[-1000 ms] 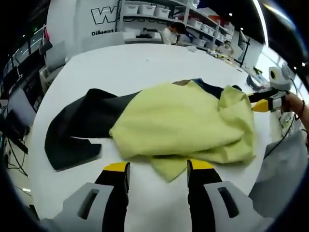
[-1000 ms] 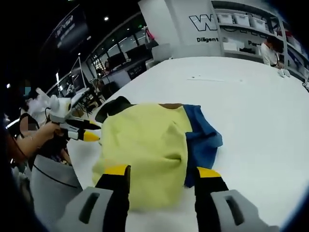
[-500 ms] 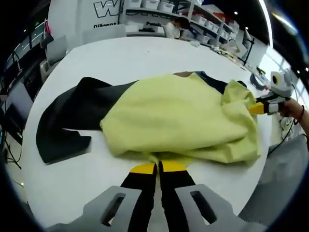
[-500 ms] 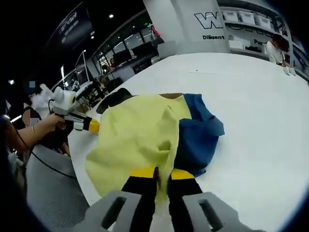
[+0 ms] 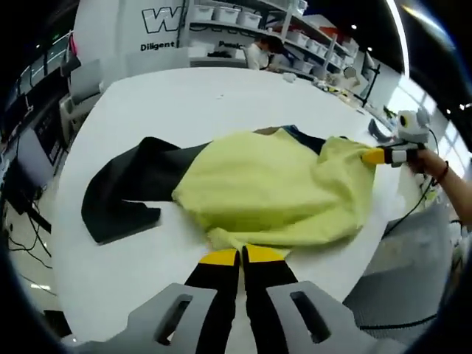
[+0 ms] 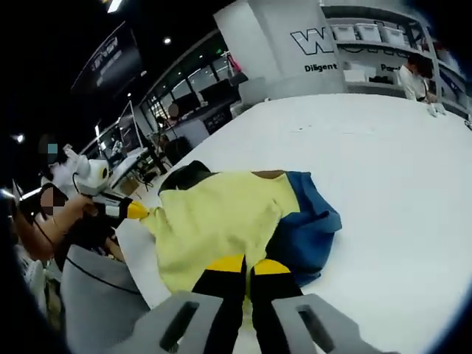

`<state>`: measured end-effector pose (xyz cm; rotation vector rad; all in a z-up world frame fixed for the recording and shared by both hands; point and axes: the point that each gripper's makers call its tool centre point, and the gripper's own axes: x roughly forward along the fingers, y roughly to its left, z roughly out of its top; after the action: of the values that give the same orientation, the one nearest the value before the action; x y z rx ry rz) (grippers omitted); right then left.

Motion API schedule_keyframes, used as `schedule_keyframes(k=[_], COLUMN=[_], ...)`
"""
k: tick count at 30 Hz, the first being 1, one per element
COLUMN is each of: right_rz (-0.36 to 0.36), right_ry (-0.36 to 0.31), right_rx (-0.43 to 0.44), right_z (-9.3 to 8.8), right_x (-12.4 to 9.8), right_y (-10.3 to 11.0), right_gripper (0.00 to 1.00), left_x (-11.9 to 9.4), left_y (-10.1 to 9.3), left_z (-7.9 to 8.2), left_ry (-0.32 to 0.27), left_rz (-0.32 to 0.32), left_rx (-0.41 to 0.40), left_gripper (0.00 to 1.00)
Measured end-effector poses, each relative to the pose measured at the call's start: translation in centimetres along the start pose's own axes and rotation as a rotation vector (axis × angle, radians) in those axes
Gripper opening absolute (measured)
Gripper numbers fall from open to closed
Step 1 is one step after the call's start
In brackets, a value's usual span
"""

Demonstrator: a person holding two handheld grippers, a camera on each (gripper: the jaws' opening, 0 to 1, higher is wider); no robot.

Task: Fold the garment on the visible template until the final outline fits inside the template.

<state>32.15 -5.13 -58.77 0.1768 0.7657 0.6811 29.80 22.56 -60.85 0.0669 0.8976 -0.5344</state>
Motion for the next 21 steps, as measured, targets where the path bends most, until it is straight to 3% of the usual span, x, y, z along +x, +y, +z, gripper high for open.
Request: schedule_keyframes(k=[3, 9, 14, 16, 18, 21], right_rz=[0.002, -0.005, -0.033, -0.016, -0.021, -0.007], right_ry=[0.087, 0.115, 0.149, 0.149, 0.221, 0.234], right_rx=[0.031, 0.014, 0.048, 0.071, 0.076, 0.042], right_z=[-0.8, -1.2, -1.2, -0.9, -1.9, -2.8], right_x=[-0.5, -1.3, -2.5, -2.9, -3.5, -2.7], right_y=[0.7, 1.9, 2.5, 3.2, 3.8, 3.7], right_gripper=[0.00, 0.00, 0.00, 0.00, 0.00, 0.00], left_x=[-1.2, -3.2, -4.1, -4.5, -4.4, -3.8], left_y=[-0.3, -1.0, -1.2, -1.0, -0.9, 0.1], left_z=[-0.6, -3.1, -5.6, -6.0, -6.9, -8.9], left_ry=[0.017, 0.077, 0.145, 0.130, 0.158, 0.218], left_rz=[-0.002, -0.019, -0.015, -0.015, -0.021, 0.028], left_rx=[0.016, 0.020, 0.023, 0.015, -0.015, 0.018], left_gripper=[0.03, 0.03, 0.04, 0.04, 0.04, 0.04])
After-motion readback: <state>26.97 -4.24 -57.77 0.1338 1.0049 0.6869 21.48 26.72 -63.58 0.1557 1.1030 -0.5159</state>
